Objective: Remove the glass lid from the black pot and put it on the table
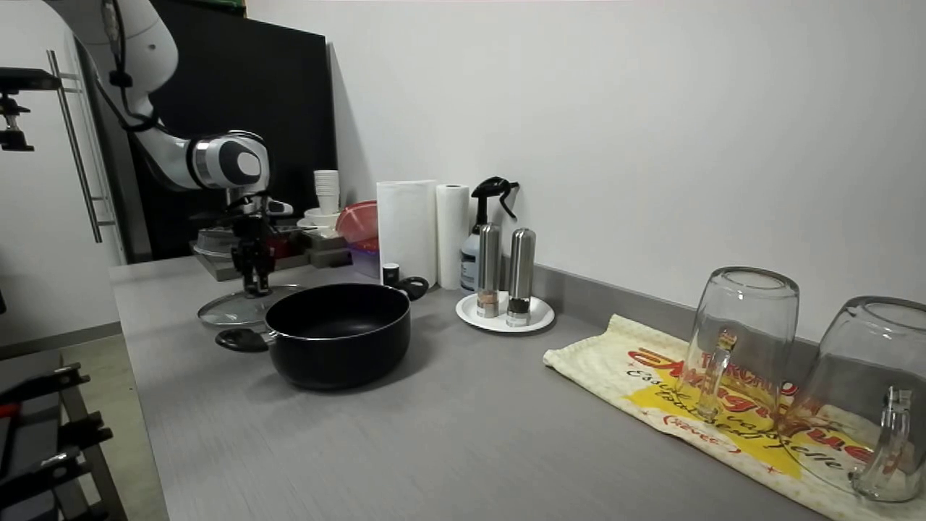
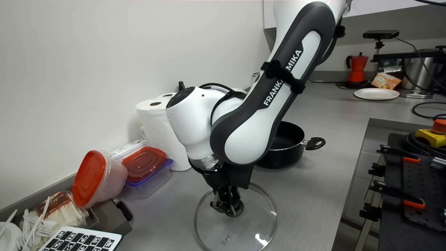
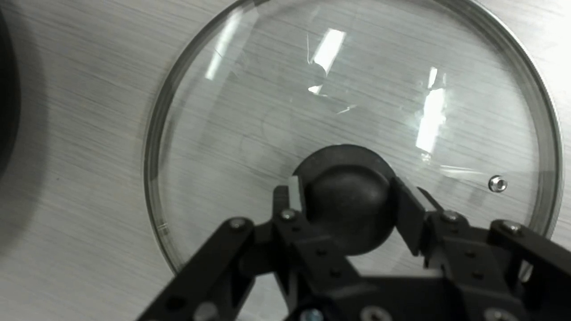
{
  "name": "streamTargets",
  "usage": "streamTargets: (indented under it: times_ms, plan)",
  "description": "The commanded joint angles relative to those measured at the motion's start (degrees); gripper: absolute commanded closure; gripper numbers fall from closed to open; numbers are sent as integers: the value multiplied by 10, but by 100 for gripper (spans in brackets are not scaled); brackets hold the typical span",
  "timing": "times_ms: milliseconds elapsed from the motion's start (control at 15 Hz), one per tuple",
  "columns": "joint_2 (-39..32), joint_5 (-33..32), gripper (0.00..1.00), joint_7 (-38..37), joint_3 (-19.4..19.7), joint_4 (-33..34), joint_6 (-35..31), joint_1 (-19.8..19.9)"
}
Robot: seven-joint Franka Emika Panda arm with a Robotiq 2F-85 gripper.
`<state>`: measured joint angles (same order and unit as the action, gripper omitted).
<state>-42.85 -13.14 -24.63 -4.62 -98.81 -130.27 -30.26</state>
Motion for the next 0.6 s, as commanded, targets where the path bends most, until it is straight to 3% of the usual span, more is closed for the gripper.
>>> streamTargets:
  times_ms: [0, 200, 533]
  plan:
    - [-2, 0, 43, 0, -1, 3, 2, 0]
    - [-2, 0, 23, 0, -1, 3, 2, 1]
    - [-2, 0, 23, 0, -1, 3, 2, 1]
